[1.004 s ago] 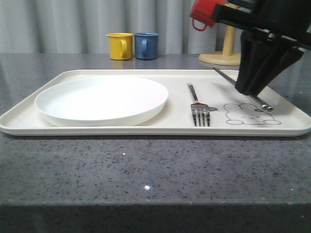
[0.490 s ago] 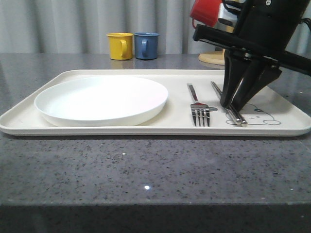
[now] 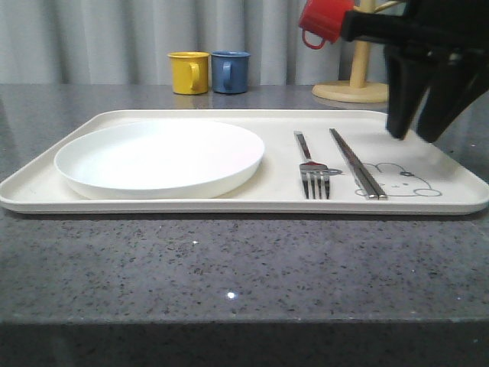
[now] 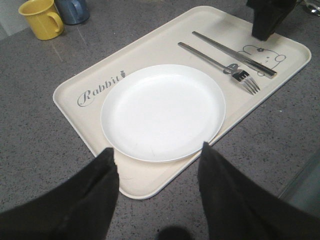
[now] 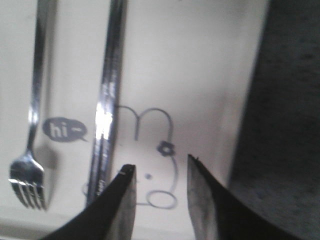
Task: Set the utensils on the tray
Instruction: 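Place the chopsticks on the tray beside the fork and release, then move the right gripper back and grasp the silver spoon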
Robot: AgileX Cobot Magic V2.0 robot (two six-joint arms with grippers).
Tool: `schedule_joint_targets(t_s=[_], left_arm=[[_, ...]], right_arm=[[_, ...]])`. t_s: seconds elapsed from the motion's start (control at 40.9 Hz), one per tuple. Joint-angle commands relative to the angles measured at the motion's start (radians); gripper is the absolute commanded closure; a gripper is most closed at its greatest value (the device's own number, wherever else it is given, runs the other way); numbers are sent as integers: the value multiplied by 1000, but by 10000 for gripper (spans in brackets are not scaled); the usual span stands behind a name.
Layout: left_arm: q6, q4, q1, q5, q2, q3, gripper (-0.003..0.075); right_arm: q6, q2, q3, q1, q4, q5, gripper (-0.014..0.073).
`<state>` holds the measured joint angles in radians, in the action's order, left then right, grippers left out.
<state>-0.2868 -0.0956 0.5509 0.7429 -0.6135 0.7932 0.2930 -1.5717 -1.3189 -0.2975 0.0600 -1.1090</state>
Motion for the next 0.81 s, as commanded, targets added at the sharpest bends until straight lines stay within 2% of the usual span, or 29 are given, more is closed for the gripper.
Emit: schedule_joint_targets(t_s=[0.0,0.147,0.294,0.465,0.587,0.783], left_arm=[[9,-13,4,-77,-1,27,364],[9,-13,4,-77,-1,27,364],[9,-13,4,-77,-1,27,364],[9,-13,4,-77,-1,27,364],[9,-13,4,-77,-1,27,364],[9,-13,4,-77,-1,27,364]], right_arm=[[-16,95,-22,17,-138,-49,306],[-18,134,-22,110,-215,-73,306],[-90,125,-20,250,-216,-74,306],[-164,75,-20,357,-213,-67,306],[-175,34,-20,394,-211,-39,306],[-175,-32,-20,395,-189,42,306]])
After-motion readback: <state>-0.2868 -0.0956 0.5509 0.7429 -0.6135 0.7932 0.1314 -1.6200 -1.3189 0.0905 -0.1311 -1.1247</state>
